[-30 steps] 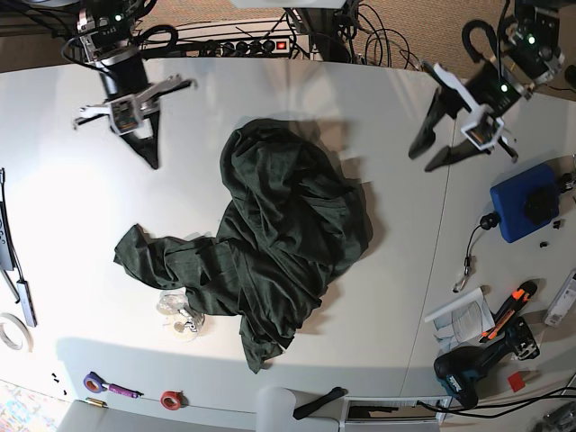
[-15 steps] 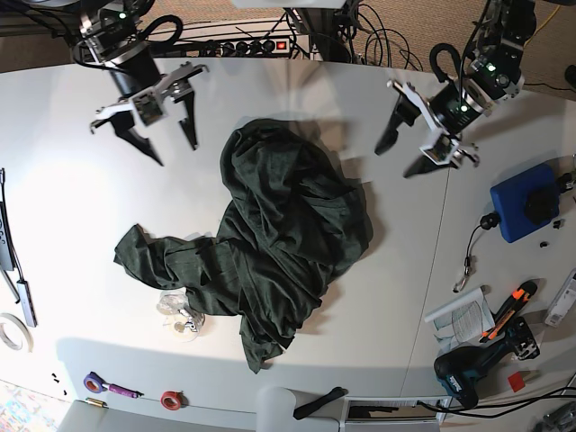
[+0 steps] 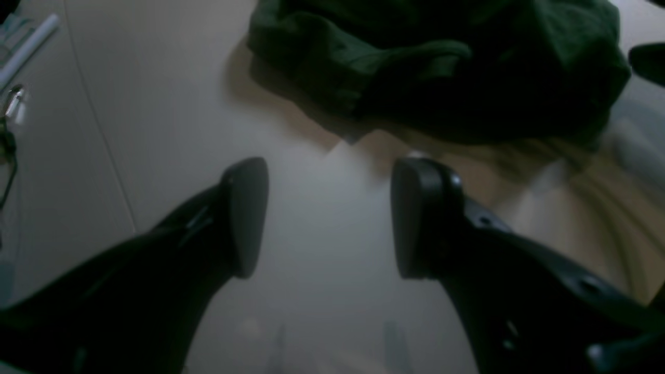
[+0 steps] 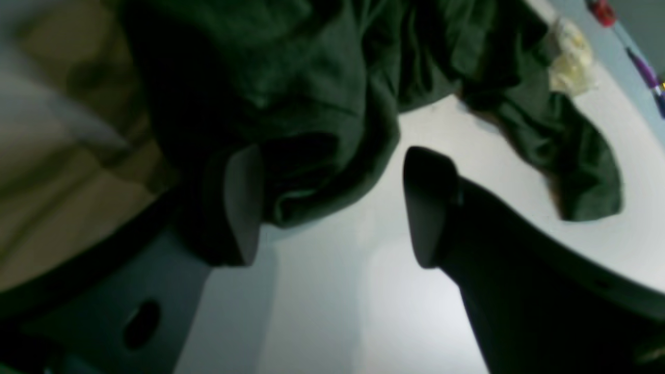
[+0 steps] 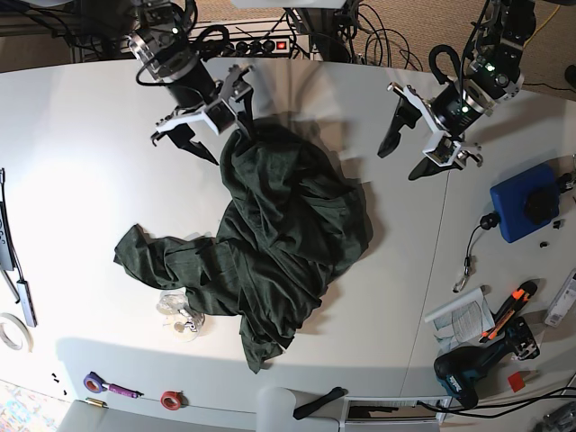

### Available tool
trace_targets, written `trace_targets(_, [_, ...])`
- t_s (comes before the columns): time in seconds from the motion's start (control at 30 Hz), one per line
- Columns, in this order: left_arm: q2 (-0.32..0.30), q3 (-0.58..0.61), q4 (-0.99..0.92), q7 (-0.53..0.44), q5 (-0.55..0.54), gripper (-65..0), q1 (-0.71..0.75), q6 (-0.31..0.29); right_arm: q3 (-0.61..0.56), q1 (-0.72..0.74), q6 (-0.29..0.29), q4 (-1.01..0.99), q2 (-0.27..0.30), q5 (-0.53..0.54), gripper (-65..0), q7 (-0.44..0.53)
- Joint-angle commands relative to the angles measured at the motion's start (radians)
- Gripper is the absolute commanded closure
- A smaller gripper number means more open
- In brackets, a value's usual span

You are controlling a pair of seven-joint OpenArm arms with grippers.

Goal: Layout the t-shirt on the table in an organized manner, then fold the t-shirt properly
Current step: 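Lower both open grippers toward the crumpled dark green t-shirt, then grasp the t-shirt fabric with both grippers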

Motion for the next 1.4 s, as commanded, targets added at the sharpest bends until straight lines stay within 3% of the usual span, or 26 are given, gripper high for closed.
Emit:
trace_targets(0.0, [-0.01,-0.006,0.018,-0.022,-0.01,-38.0,-0.005,0.0,-0.01,0.002,-0.011,0.015,0.005,0.011,-41.5,0.028])
trace_targets(0.1, [-0.011,-0.006,0.018,-0.022,-0.011,-38.0,-0.005,0.0,-0.031,0.007,-0.033,0.015,0.005,0.011,-41.5,0.04])
trace_targets(0.57, [-0.011,-0.006,0.018,-0.022,-0.011,-38.0,-0.005,0.0,-0.035,0.085,-0.033,-0.07,-0.059,0.015,-40.1,0.034])
trace_targets(0.77, [-0.01,-0.006,0.017,-0.023,-0.011,-38.0,-0.006,0.0,-0.035,0.094,-0.033,-0.126,-0.058,0.015,-1.5,0.034])
trace_targets(0.87, [0.001,-0.006,0.017,-0.013,-0.011,-38.0,-0.01,0.001,-0.035,0.089,-0.025,-0.113,-0.058,0.018,0.0,0.039])
trace_targets(1.0, [0.035,-0.006,0.006,0.109,-0.091,-38.0,-0.082,0.008,-0.035,0.062,0.019,-0.063,-0.058,0.05,0.0,0.045])
trace_targets(1.13, [0.067,-0.006,-0.042,0.231,-0.196,-38.0,-0.204,0.034,-0.035,0.027,0.02,-0.023,-0.058,0.049,0.0,0.044])
trace_targets(1.37, [0.093,-0.006,-0.245,0.406,-0.45,-38.0,-0.378,0.024,-0.035,-0.01,0.022,-0.021,-0.058,0.048,0.0,0.04])
